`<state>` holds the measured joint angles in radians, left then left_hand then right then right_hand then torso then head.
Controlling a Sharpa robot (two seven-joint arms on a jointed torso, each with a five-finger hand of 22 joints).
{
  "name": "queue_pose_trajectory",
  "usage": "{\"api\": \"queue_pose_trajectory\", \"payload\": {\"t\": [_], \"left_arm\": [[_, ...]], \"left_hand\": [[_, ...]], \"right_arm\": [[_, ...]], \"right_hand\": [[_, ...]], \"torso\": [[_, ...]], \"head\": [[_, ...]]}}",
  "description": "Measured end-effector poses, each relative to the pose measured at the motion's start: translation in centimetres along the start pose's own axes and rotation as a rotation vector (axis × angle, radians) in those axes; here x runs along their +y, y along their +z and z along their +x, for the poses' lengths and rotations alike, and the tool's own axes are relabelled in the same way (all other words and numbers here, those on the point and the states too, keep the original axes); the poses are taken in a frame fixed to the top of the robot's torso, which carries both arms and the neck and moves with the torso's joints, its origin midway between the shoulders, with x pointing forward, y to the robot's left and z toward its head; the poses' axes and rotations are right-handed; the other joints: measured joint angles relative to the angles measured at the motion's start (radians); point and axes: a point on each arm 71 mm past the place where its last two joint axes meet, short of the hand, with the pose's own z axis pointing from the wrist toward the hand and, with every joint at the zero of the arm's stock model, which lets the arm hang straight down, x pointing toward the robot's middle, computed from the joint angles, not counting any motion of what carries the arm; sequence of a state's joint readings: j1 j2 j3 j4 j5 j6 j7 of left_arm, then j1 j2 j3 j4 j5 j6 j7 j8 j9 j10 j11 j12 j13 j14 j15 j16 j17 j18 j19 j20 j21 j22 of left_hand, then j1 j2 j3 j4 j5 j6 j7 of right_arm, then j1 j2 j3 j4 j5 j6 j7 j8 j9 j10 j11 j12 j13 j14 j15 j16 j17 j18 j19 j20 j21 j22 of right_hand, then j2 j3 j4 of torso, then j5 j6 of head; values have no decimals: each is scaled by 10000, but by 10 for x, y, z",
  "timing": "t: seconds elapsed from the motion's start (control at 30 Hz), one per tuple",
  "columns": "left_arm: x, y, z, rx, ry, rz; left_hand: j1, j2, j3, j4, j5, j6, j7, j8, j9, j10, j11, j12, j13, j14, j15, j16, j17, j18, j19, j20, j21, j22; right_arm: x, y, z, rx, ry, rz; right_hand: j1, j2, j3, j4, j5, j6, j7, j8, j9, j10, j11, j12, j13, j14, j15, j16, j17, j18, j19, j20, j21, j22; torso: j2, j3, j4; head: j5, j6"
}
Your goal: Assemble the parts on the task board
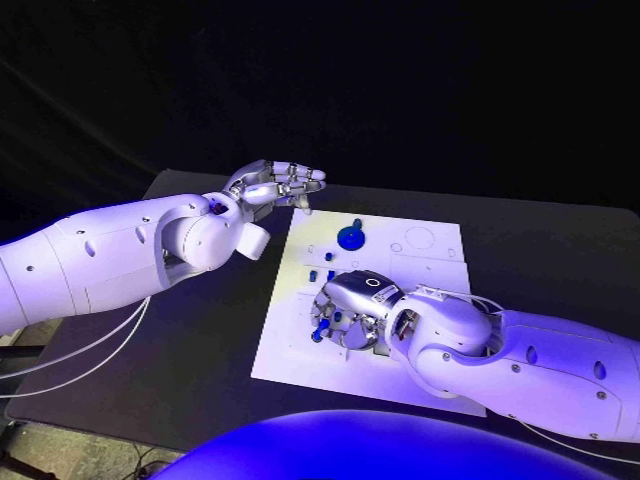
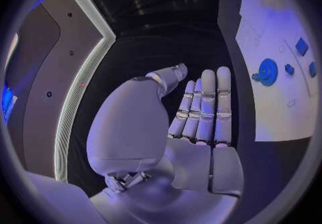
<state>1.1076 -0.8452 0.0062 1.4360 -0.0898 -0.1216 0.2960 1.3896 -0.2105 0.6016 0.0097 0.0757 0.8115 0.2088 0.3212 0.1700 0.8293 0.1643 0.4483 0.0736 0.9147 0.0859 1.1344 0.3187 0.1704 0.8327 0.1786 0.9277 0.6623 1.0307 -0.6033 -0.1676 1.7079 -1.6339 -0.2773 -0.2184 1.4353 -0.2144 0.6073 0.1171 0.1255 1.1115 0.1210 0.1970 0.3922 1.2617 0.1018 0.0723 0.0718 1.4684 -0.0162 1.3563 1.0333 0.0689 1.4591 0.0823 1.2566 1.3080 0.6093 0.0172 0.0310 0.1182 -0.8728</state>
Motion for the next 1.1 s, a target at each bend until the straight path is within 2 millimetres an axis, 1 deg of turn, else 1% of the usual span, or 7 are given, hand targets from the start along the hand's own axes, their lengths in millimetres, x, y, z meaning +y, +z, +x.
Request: {"api": "queue_pose_trajectory", "payload": {"t": [0.33,0.5,0.57,0.67,0.83,1.0,1.1], "left_arm": [[0,0,0,4,4,-11],[0,0,0,12,5,-17],[0,0,0,17,4,-20],[0,0,0,23,3,-22],[0,0,0,29,4,-29],[0,0,0,33,6,-38],[0,0,0,36,7,-44]], "left_hand": [[0,0,0,0,0,0,0,0,0,0,0,0,0,0,0,0,1,0,0,0,0,1],[0,0,0,0,0,0,0,0,0,0,0,0,0,0,0,0,1,0,0,0,0,1],[0,0,0,0,0,0,0,0,0,0,0,0,0,0,0,0,2,0,0,0,0,1],[0,0,0,0,0,0,0,0,0,0,0,0,0,0,0,0,2,-1,0,0,0,1],[0,0,0,0,0,0,0,0,0,0,0,0,0,0,0,0,2,0,0,0,0,1],[0,0,0,0,0,-38,-38,0,0,-38,38,77,0,0,0,0,-11,0,-1,1,-40,-14],[0,0,0,0,0,-38,-38,0,0,-38,38,77,0,0,0,0,-11,0,0,1,-40,-14]], "right_arm": [[2,1,1,111,-298,13],[4,3,3,239,-383,-39],[5,5,3,290,-407,-60],[6,5,4,339,-422,-77],[6,6,5,370,-423,-94],[5,6,8,393,-392,-59],[3,5,7,322,-375,1]], "right_hand": [[-6,-7,30,-31,5,-2,-2,-1,7,0,0,-35,13,0,0,0,1,1,0,0,0,-2],[-270,-112,4,-113,7,-64,60,-1,16,12,-12,39,35,0,0,0,-24,0,0,0,0,-2],[-369,-198,15,-124,7,-103,94,0,22,107,-107,-17,38,2,1,0,-24,1,0,0,0,-3],[-532,-270,-12,-152,10,-214,104,0,31,148,-148,-36,30,2,2,-1,-24,1,0,0,-31,-3],[-953,-584,-148,-132,54,-719,196,-310,-86,155,-333,-34,-2,-37,36,-1,-51,1,-55,55,-132,-4],[-1225,-751,-551,-181,20,-1365,275,-657,-212,-648,-167,-33,-41,-74,181,-50,-293,2,-208,208,-589,-5],[-1276,-697,-1388,-262,20,-1729,368,-857,-295,-1159,-100,5,-43,-145,252,-276,-696,2,-405,294,-1196,-6]], "torso": [[-4,-1,-4],[-5,-2,-6],[-5,-2,-6],[-6,-2,-6],[-7,-2,-2],[-7,-2,-1],[-7,-4,-3]], "head": [[6,0],[-4,0],[-10,0],[-15,0],[-17,0],[-17,0],[-23,0]]}}
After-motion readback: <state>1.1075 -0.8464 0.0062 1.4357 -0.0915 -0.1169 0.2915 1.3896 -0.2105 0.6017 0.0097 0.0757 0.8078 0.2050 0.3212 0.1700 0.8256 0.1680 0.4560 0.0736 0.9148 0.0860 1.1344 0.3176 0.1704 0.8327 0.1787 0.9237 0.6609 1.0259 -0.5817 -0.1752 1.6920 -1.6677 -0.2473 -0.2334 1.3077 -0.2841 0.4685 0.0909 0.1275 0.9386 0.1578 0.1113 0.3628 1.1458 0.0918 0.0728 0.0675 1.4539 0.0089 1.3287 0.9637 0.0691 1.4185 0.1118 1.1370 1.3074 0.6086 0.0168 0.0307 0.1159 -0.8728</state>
